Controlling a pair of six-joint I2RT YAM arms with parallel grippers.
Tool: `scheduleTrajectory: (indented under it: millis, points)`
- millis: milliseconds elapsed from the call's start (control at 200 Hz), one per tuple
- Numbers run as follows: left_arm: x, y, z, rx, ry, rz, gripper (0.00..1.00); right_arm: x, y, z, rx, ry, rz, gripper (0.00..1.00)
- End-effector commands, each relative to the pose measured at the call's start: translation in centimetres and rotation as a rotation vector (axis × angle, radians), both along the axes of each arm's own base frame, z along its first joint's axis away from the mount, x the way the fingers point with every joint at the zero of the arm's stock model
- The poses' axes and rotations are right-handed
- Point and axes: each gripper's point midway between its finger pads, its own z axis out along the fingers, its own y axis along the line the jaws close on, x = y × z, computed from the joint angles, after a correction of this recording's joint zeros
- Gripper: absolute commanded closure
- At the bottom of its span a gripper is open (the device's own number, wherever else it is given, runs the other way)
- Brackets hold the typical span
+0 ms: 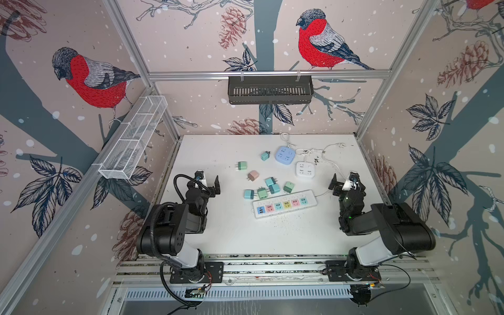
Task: Insert the plug
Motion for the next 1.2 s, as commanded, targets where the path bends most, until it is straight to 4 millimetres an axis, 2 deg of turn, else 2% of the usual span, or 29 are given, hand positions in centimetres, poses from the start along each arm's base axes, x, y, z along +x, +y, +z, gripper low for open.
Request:
scheduleTrajectory:
  millis: [0,931,1121,1196]
  points:
    - [0.2,0.3,1.2,-0.004,-0.047,0.017,0.01,0.2,0.1,0.8,0.001,-0.033,0.007,0.0]
    - [0.3,0.3,1.2,-0.004,-0.048,0.016,0.02,0.1,0.1,0.9,0.0,-0.036,0.005,0.01]
    - [0.0,-0.1,1.4,0.001,-0.061,-0.003,0.01,-1.3,-1.3,2.4,0.008,-0.092,-0.105,0.0]
    - [-0.9,-0.8,2.7,0.011,-0.102,-0.049,0.02,-1.9,-1.5,3.4,-0.015,-0.099,-0.165,0.01]
